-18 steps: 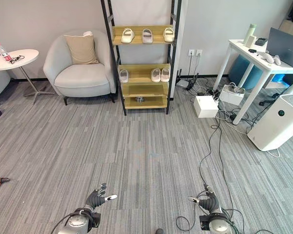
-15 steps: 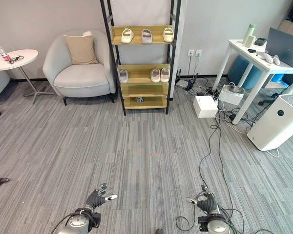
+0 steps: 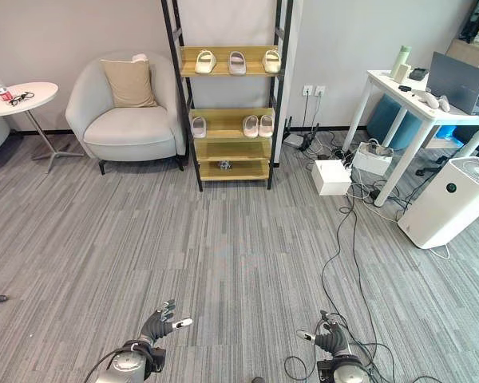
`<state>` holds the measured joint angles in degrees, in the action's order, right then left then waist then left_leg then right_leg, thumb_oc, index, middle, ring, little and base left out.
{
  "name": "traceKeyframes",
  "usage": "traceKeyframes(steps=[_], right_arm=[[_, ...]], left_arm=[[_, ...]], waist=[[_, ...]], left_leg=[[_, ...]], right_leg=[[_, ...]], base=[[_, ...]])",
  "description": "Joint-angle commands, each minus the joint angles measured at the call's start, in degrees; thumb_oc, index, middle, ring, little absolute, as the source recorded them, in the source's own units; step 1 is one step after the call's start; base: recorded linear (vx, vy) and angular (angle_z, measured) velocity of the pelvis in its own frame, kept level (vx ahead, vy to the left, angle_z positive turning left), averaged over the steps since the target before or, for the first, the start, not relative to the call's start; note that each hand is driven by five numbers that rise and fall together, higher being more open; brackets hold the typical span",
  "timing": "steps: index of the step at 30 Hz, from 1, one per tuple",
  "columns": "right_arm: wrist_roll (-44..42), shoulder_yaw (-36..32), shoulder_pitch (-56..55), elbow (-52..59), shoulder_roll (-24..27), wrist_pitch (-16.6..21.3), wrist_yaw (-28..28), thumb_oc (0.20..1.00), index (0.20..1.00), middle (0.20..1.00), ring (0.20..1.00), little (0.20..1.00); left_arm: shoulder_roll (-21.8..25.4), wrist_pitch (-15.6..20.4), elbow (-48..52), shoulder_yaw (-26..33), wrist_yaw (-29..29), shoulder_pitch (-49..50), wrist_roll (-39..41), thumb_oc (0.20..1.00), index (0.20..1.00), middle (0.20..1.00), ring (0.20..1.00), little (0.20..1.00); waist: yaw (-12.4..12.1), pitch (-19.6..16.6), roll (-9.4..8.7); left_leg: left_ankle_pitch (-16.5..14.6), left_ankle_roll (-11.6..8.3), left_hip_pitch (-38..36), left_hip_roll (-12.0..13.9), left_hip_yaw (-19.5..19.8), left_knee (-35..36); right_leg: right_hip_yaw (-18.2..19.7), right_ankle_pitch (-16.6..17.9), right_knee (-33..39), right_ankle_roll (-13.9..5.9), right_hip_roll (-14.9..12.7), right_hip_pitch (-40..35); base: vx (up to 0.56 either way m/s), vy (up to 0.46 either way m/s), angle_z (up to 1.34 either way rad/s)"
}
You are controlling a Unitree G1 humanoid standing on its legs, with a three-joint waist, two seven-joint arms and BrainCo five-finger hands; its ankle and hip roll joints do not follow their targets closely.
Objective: Arrange the slippers neatly on the shoe rack.
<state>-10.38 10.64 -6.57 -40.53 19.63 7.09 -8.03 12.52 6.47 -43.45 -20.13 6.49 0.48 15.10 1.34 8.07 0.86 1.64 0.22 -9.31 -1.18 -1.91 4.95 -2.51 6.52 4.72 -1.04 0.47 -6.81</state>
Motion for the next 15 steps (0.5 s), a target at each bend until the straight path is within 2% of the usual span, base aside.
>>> traceKeyframes(steps=[1, 15], right_arm=[[-1.6, 0.7, 2.7, 1.2, 0.3, 2.0, 0.0, 1.0, 1.0, 1.0, 1.0, 1.0], [-1.4, 1.0, 2.0, 2.0, 0.3, 1.5, 0.3, 1.0, 1.0, 1.0, 1.0, 1.0]], left_arm=[[-0.5, 1.8, -0.3, -0.4, -0.1, -3.1, 1.1, 1.0, 1.0, 1.0, 1.0, 1.0], [-0.5, 1.1, -0.1, 0.5, 0.2, -2.0, 1.5, 1.0, 1.0, 1.0, 1.0, 1.0]], waist=[[0.5, -0.8, -1.58], [0.5, -0.3, -1.55]], left_leg=[[-0.7, -2.67, 1.1, 2.5, -2.7, 0.0], [-1.1, -2.58, 1.0, 2.4, -2.5, 0.0]], right_leg=[[3.1, -6.9, 0.3, -5.18, -4.5, -1.2], [2.9, -7.2, 0.3, -5.23, -4.6, -1.3]], base=[[0.0, 0.0, 0.0], [0.0, 0.0, 0.0]])
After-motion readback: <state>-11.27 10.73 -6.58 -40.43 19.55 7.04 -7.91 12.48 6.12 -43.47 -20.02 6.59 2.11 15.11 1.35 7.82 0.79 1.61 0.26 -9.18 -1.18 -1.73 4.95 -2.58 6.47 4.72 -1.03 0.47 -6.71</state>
